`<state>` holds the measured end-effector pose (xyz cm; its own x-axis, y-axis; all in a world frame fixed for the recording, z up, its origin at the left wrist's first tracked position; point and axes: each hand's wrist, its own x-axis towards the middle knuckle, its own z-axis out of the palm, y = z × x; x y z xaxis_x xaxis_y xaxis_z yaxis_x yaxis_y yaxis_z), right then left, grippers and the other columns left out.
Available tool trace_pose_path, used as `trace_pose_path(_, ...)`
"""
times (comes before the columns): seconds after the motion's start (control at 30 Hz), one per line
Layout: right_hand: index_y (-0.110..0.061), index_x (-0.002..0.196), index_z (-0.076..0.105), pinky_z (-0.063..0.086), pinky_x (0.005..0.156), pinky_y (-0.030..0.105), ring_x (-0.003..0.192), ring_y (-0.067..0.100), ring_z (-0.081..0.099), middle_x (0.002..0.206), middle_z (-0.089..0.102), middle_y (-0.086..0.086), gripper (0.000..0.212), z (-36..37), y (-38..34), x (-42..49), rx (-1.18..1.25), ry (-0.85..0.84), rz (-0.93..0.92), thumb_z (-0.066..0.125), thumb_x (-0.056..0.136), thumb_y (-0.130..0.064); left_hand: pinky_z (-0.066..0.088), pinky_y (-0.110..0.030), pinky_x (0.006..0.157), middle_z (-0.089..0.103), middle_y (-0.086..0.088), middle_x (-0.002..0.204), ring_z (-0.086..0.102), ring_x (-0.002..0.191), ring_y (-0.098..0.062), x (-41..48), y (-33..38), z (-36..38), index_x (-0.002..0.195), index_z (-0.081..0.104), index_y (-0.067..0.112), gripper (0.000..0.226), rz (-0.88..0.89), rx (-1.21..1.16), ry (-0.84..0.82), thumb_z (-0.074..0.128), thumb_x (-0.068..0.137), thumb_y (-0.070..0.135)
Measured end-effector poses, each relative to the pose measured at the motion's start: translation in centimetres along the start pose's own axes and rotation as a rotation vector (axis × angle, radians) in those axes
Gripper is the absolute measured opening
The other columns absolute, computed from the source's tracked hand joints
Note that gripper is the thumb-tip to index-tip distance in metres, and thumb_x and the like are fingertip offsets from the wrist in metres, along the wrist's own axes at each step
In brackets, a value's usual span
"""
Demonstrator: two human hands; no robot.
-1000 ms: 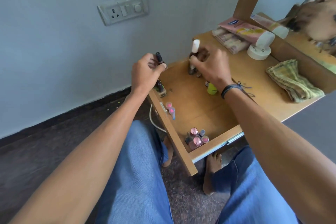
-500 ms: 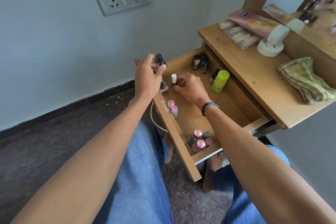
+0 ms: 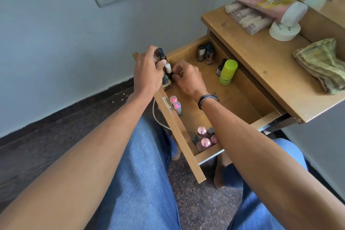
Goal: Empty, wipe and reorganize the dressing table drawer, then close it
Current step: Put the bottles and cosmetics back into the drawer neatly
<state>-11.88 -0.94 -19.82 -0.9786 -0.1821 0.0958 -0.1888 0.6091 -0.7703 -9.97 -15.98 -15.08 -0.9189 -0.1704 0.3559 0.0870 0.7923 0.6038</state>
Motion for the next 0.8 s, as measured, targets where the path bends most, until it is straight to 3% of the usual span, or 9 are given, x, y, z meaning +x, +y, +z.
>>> trace_pose_path(0.1,-0.019,0.103,0.068,0.056,0.082,0.036,0.091,0.015,0.062,0.100,0.067,-0.003,0.013,0.2,0.1,0.2,-0.023,0.012,0.002,0.070,0.093,-0.012,0.039,-0.028,0.075,0.064,0.006,0.087,0.052,0.097,-0.017,0.1,0.1,-0.1,0.117,0.059,0.017,0.029,0.003,0.014,-0.012,0.072,0.092,0.021)
trace_pose_path(0.23,-0.021,0.118,0.072,0.056,0.087,0.033,0.100,0.016,0.066,0.110,0.073,0.000,0.023,0.3,0.0,0.4,-0.009,-0.018,0.003,0.068,0.096,-0.015,0.039,-0.028,0.074,0.066,0.006,0.089,0.051,0.096,-0.015,0.2,0.0,-0.1,0.116,0.059,0.017,0.029,-0.001,0.028,-0.022,0.072,0.091,0.022)
trace_pose_path(0.33,-0.025,0.120,0.073,0.056,0.087,0.038,0.100,0.020,0.066,0.110,0.074,0.000,0.026,0.1,-0.2,0.4,-0.039,-0.043,-0.013,0.065,0.097,-0.015,0.037,-0.025,0.073,0.067,0.006,0.091,0.052,0.099,-0.016,0.1,0.0,-0.1,0.114,0.059,0.020,0.026,-0.002,0.030,-0.034,0.072,0.091,0.023)
trace_pose_path(0.43,-0.028,0.123,0.073,0.054,0.089,0.037,0.104,0.022,0.066,0.114,0.074,-0.001,0.037,-0.3,-0.5,0.4,-0.075,-0.084,-0.019,0.058,0.097,-0.007,0.034,-0.023,0.072,0.066,0.007,0.091,0.050,0.100,-0.014,0.0,0.1,0.0,0.112,0.059,0.021,0.023,-0.005,0.040,-0.041,0.071,0.092,0.022)
trace_pose_path(0.53,-0.024,0.123,0.073,0.054,0.095,0.036,0.109,0.023,0.065,0.117,0.074,0.000,0.045,-0.7,-0.7,0.4,-0.078,-0.081,0.033,0.051,0.092,0.000,0.042,-0.030,0.073,0.067,0.004,0.092,0.052,0.099,-0.017,-0.1,0.4,-0.3,0.113,0.060,0.020,0.023,0.002,0.038,-0.064,0.070,0.093,0.023)
trace_pose_path(0.6,-0.020,0.114,0.074,0.055,0.096,0.037,0.105,0.019,0.067,0.111,0.074,-0.001,0.039,-1.1,-0.9,0.4,-0.027,-0.036,0.064,0.053,0.089,0.001,0.044,-0.034,0.075,0.068,0.003,0.094,0.055,0.100,-0.020,-0.1,0.5,-0.5,0.113,0.060,0.020,0.023,0.016,0.033,-0.094,0.070,0.093,0.026)
trace_pose_path(0.7,-0.022,0.100,0.072,0.059,0.086,0.034,0.090,0.009,0.067,0.094,0.072,-0.008,0.026,-2.0,-1.1,0.4,0.095,0.019,0.047,0.060,0.087,-0.002,0.046,-0.037,0.076,0.066,-0.002,0.101,0.054,0.100,-0.024,0.0,0.5,-0.6,0.114,0.059,0.021,0.026,0.030,0.071,-0.147,0.068,0.093,0.034)
trace_pose_path(0.8,-0.021,0.103,0.070,0.059,0.083,0.035,0.087,0.005,0.067,0.094,0.070,-0.010,0.020,-2.5,-1.1,0.5,0.152,-0.026,0.016,0.073,0.085,-0.012,0.048,-0.036,0.078,0.064,-0.005,0.106,0.055,0.100,-0.025,0.1,0.6,-0.7,0.115,0.060,0.024,0.029,0.030,0.101,-0.173,0.067,0.092,0.040)
